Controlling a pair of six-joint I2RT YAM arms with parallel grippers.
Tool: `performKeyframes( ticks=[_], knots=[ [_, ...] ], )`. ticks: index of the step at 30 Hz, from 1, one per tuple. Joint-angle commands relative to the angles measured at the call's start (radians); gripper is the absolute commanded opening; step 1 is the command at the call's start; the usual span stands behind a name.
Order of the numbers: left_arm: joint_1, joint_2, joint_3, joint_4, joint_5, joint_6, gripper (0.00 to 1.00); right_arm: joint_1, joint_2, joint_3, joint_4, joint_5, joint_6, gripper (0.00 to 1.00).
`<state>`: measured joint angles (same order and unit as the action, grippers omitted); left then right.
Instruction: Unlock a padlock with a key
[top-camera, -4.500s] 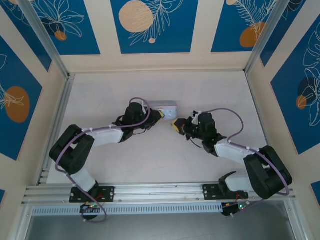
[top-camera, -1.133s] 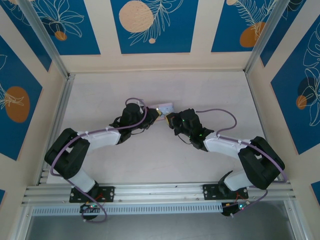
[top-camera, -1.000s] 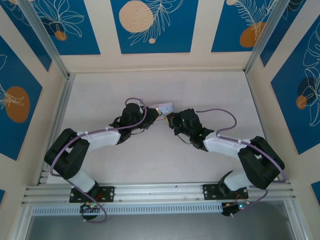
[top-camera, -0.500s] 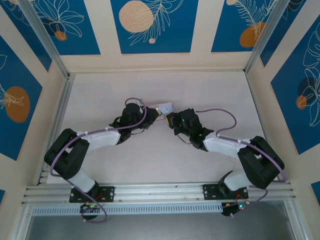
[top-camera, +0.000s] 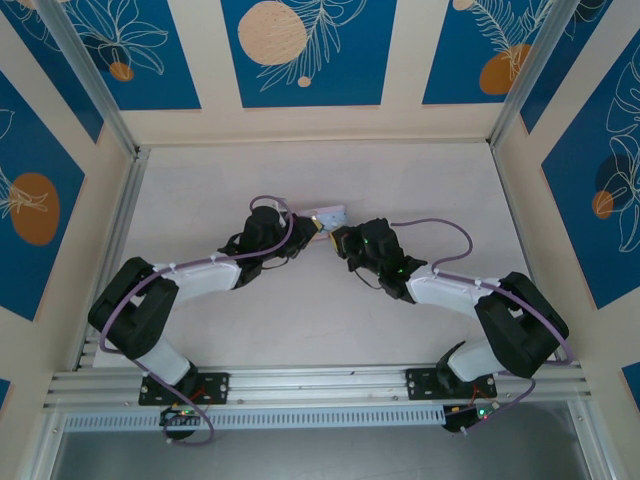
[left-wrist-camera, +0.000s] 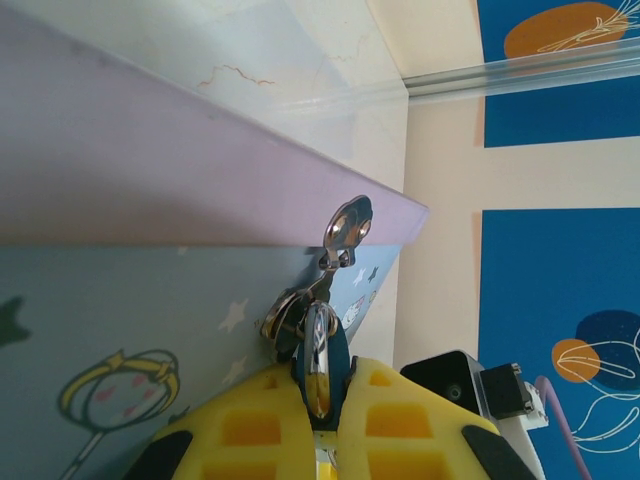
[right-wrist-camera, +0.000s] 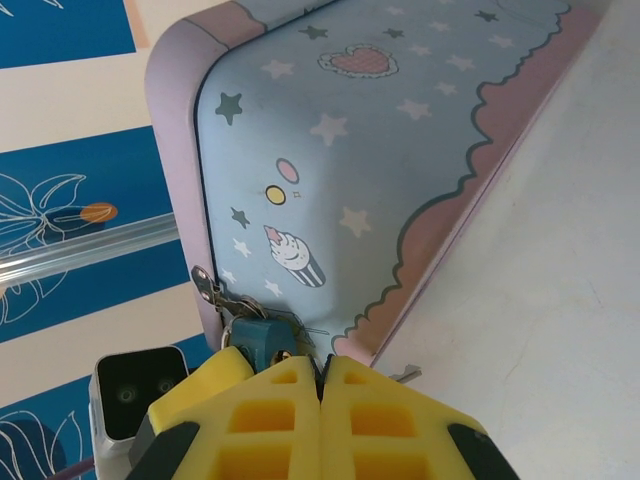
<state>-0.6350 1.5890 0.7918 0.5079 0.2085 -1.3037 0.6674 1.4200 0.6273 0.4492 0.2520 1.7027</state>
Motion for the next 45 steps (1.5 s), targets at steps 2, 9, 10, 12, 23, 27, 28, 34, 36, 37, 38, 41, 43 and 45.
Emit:
performKeyframes(
  ticks=[2, 9, 10, 12, 23, 27, 28, 34, 36, 37, 38, 41, 43, 45],
  knots=[
    [-0.001, -0.041, 0.003, 0.032, -0.014, 0.009, 0.00, 0.008, -0.006, -0.018, -0.006, 0.032, 0.012, 0.00],
    [0.000, -0.042, 0.004, 0.028, -0.012, 0.008, 0.00, 0.005, 0.000, -0.009, -0.010, 0.026, 0.006, 0.00],
    [-0.001, -0.043, 0.002, 0.028, -0.011, 0.009, 0.00, 0.006, 0.002, -0.006, -0.009, 0.024, 0.005, 0.00],
    [-0.001, -0.043, 0.003, 0.028, -0.011, 0.009, 0.00, 0.006, 0.005, -0.002, -0.009, 0.024, 0.000, 0.00],
    [-0.001, -0.040, 0.001, 0.035, -0.009, 0.006, 0.00, 0.006, 0.026, 0.039, -0.010, 0.013, -0.011, 0.00],
    [-0.001, -0.037, 0.001, 0.037, -0.006, 0.006, 0.00, 0.004, 0.029, 0.045, -0.008, 0.013, -0.012, 0.00],
    [-0.002, -0.037, 0.000, 0.038, -0.006, 0.005, 0.00, 0.004, 0.027, 0.047, -0.009, 0.013, -0.014, 0.00],
    [-0.001, -0.034, -0.006, 0.038, -0.008, 0.006, 0.00, 0.001, 0.016, 0.043, -0.010, 0.013, -0.018, 0.00],
    [-0.001, -0.034, -0.008, 0.039, -0.009, 0.006, 0.00, 0.001, 0.012, 0.042, -0.018, 0.017, -0.020, 0.00],
    [-0.001, -0.032, -0.008, 0.040, -0.009, 0.006, 0.00, 0.000, 0.010, 0.042, -0.017, 0.015, -0.021, 0.00],
    [0.000, -0.032, -0.008, 0.039, -0.010, 0.006, 0.00, 0.000, 0.011, 0.043, -0.017, 0.014, -0.021, 0.00],
    [-0.001, -0.031, -0.008, 0.040, -0.009, 0.006, 0.00, 0.000, 0.007, 0.042, -0.019, 0.013, -0.023, 0.00],
    [-0.002, -0.030, -0.008, 0.037, -0.011, 0.008, 0.00, -0.002, 0.003, 0.039, -0.021, 0.013, -0.025, 0.00],
    [-0.001, -0.031, -0.008, 0.038, -0.010, 0.009, 0.00, -0.001, -0.001, 0.038, -0.026, 0.013, -0.025, 0.00]
  ],
)
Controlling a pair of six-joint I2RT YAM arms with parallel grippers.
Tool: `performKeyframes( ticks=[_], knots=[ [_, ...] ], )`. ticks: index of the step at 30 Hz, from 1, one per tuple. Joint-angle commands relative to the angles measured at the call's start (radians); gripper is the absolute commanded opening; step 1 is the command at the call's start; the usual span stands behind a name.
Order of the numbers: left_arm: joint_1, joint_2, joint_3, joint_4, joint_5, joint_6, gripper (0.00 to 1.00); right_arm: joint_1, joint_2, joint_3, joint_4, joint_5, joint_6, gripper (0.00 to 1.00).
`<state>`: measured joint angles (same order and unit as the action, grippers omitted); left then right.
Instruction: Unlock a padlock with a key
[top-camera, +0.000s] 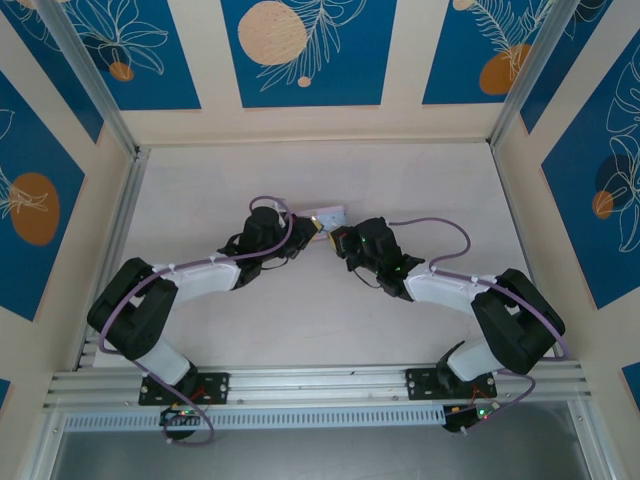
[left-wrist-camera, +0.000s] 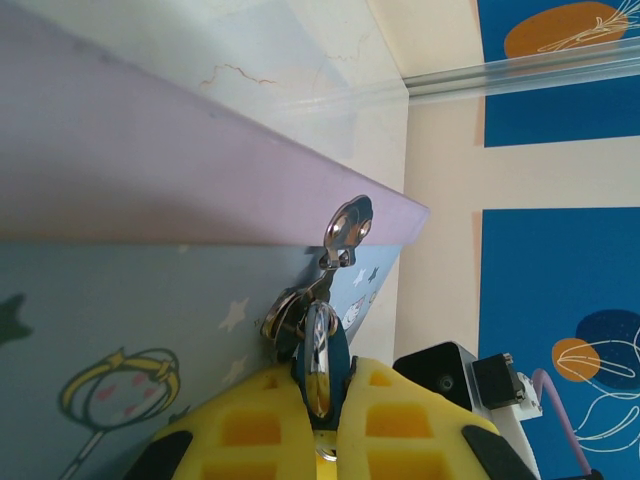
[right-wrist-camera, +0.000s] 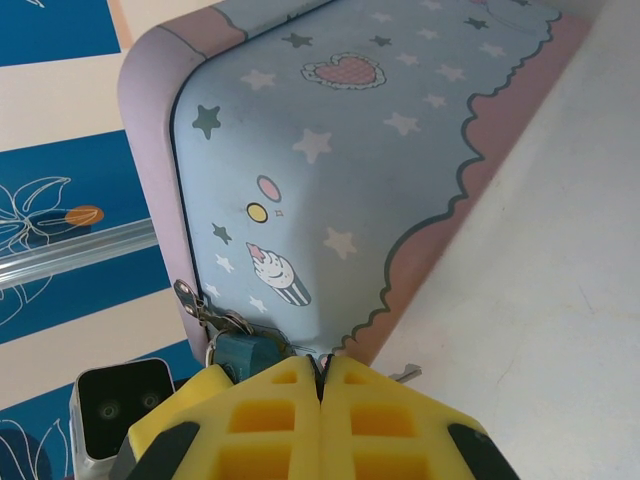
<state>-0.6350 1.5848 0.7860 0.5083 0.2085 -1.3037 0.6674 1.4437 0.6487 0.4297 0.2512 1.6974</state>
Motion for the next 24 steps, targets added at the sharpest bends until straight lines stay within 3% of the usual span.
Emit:
performKeyframes(
  ticks=[1, 24],
  knots=[
    [0.000, -0.025, -0.002, 0.038, -0.011, 0.009, 0.00, -0.003, -0.023, 0.019, -0.008, 0.014, -0.019, 0.00],
    [0.000, -0.023, -0.001, 0.036, -0.014, 0.010, 0.00, 0.003, -0.019, 0.033, -0.013, 0.001, -0.025, 0.00]
  ],
)
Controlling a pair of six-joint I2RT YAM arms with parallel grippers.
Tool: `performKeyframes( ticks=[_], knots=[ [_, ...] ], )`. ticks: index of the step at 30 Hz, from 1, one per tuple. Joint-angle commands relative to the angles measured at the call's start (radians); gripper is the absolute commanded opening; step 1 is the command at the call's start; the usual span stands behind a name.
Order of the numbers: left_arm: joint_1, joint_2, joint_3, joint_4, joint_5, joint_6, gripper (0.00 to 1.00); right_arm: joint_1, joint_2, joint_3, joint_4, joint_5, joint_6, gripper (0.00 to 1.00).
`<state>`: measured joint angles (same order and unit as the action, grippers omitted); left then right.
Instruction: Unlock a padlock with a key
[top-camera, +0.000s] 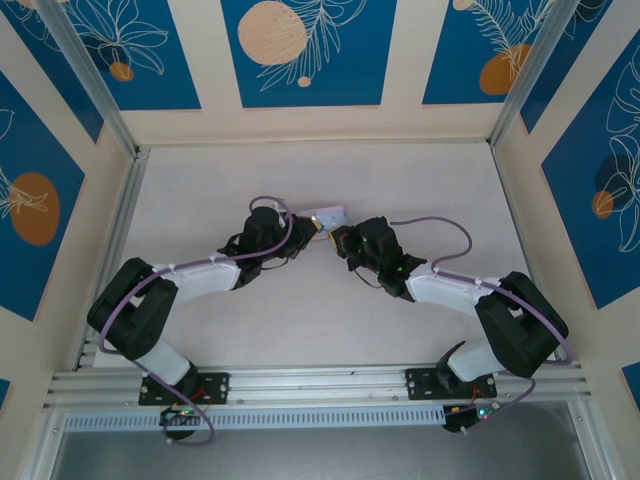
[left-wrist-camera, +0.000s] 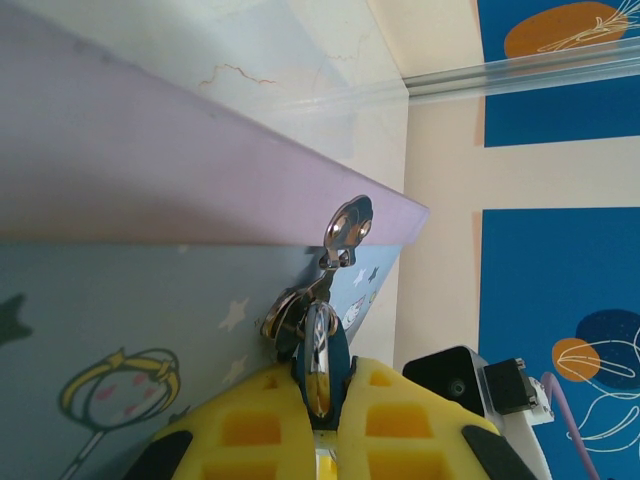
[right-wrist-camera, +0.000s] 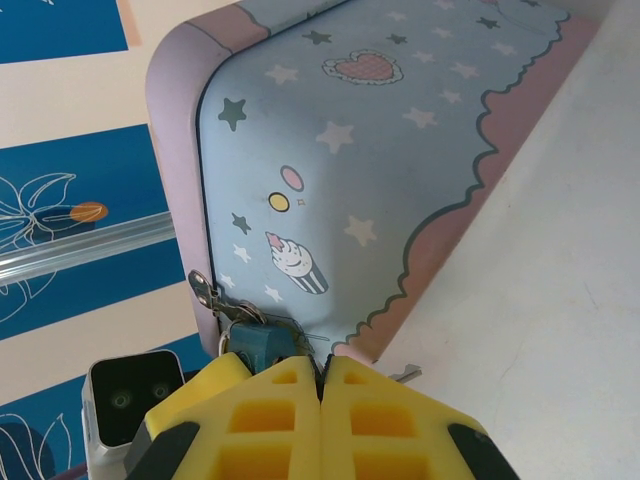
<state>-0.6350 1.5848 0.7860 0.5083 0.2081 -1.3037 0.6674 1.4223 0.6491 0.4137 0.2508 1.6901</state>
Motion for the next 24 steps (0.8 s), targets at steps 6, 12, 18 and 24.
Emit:
performKeyframes(
  ticks=[6, 12, 18, 24],
  knots=[
    [-0.002, -0.024, -0.001, 0.035, -0.012, 0.009, 0.00, 0.006, 0.016, 0.044, 0.014, 0.001, -0.017, 0.00],
    [-0.002, -0.024, 0.001, 0.042, -0.012, -0.001, 0.00, 0.006, 0.037, 0.053, 0.043, -0.013, -0.023, 0.00],
    [-0.010, -0.025, 0.004, 0.065, -0.013, -0.034, 0.00, 0.009, 0.061, 0.034, 0.098, -0.017, -0.008, 0.00],
    [-0.018, -0.026, 0.006, 0.073, -0.013, -0.052, 0.00, 0.006, 0.093, 0.008, 0.204, -0.022, -0.011, 0.00]
  ],
)
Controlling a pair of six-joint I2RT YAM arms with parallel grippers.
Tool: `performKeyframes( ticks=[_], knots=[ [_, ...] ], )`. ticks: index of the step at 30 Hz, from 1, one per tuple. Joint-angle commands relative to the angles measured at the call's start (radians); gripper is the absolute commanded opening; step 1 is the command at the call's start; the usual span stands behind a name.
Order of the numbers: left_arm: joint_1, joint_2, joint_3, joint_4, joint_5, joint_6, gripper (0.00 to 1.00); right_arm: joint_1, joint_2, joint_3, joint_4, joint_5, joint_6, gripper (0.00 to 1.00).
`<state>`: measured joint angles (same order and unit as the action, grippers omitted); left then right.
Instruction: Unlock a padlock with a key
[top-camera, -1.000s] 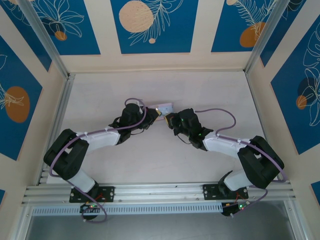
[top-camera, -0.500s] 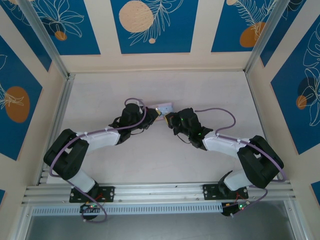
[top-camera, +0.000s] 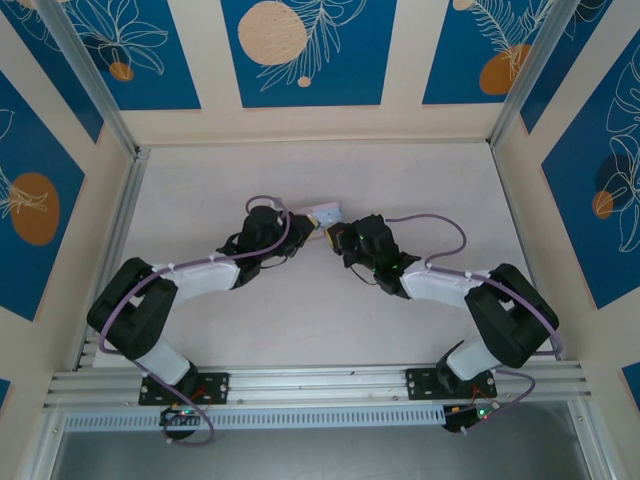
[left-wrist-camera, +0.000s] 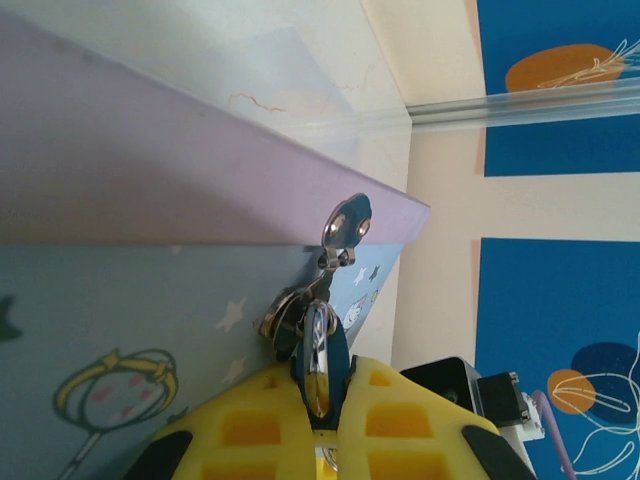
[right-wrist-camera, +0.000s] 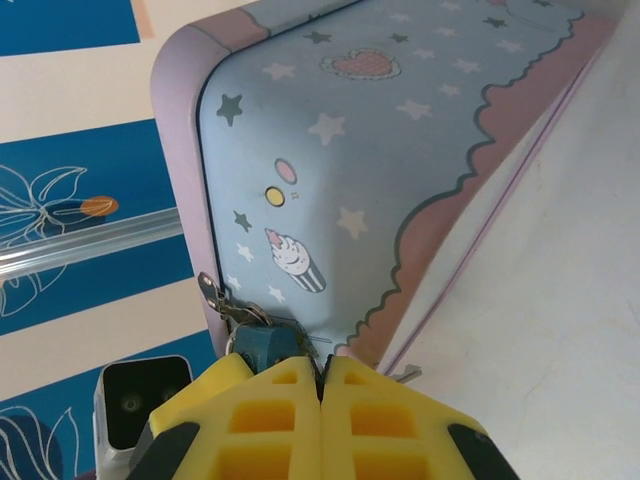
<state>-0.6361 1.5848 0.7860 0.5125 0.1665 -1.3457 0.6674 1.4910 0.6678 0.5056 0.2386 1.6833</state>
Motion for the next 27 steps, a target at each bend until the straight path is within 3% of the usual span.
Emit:
performKeyframes(
  ticks=[1, 17, 23, 27],
  knots=[
    [-0.017, -0.026, 0.006, 0.068, 0.028, -0.011, 0.00, 0.005, 0.034, -0.017, 0.144, -0.015, -0.005, 0.00],
    [-0.027, -0.001, 0.008, 0.072, 0.028, -0.008, 0.00, 0.004, 0.146, -0.008, 0.337, -0.088, 0.067, 0.00],
    [-0.029, 0.008, 0.012, 0.069, 0.029, -0.007, 0.00, 0.002, 0.170, 0.007, 0.364, -0.102, 0.081, 0.00],
    [-0.030, 0.017, 0.013, 0.076, 0.036, -0.007, 0.00, 0.000, 0.163, 0.050, 0.287, -0.140, 0.042, 0.00]
  ],
)
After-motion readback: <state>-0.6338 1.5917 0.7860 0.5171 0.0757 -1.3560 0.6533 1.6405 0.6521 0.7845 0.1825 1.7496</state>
